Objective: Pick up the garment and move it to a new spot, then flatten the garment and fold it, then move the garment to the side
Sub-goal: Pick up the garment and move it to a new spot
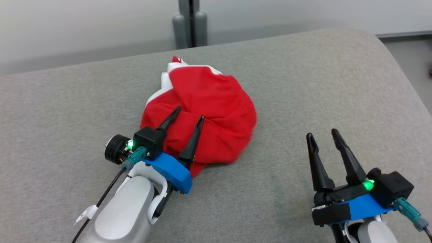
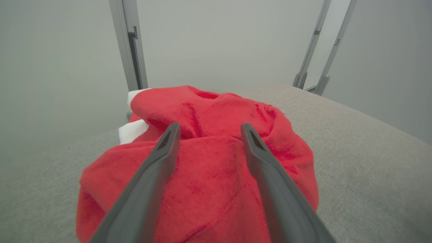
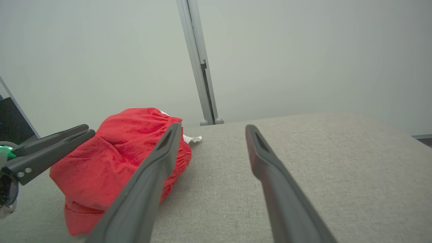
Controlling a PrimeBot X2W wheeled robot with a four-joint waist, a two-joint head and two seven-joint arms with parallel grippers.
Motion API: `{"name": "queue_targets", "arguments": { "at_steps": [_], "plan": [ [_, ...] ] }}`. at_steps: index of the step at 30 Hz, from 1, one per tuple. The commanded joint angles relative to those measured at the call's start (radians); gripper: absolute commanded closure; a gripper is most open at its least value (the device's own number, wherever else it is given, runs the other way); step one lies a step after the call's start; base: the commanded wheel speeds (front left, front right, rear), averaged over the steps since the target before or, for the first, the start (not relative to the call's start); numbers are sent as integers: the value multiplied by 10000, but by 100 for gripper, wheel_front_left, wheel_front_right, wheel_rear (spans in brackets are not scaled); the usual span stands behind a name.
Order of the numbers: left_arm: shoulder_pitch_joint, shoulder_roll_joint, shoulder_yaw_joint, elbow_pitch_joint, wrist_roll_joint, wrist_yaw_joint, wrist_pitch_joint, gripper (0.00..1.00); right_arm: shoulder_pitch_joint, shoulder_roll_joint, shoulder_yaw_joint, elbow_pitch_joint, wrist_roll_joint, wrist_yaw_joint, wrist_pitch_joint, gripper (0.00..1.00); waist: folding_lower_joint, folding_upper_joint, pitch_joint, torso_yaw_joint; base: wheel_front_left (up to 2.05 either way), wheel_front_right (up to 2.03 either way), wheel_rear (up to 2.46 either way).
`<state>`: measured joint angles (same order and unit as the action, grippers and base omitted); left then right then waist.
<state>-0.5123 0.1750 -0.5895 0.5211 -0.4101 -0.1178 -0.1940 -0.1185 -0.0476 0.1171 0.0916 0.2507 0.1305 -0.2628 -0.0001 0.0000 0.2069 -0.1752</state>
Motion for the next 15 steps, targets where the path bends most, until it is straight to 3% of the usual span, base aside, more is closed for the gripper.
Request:
{"name": "queue_targets", "arguments": {
  "at_steps": [1,7,15],
  "plan": [
    [-43,-14,81,1,111,87,-213,0,85,-52,-96,-54,43,5,-30,0,1,0,-36,102,0,0,0],
    [323,70,794,-533,258,554,-705,0,358,-51,-168,41,-72,5,-30,0,1,0,-397,772,0,0,0],
    [1966,189,3024,-2791,870,967,-721,0,567,-49,-307,111,-197,5,-29,0,1,0,-761,1644,0,0,0]
  ]
}}
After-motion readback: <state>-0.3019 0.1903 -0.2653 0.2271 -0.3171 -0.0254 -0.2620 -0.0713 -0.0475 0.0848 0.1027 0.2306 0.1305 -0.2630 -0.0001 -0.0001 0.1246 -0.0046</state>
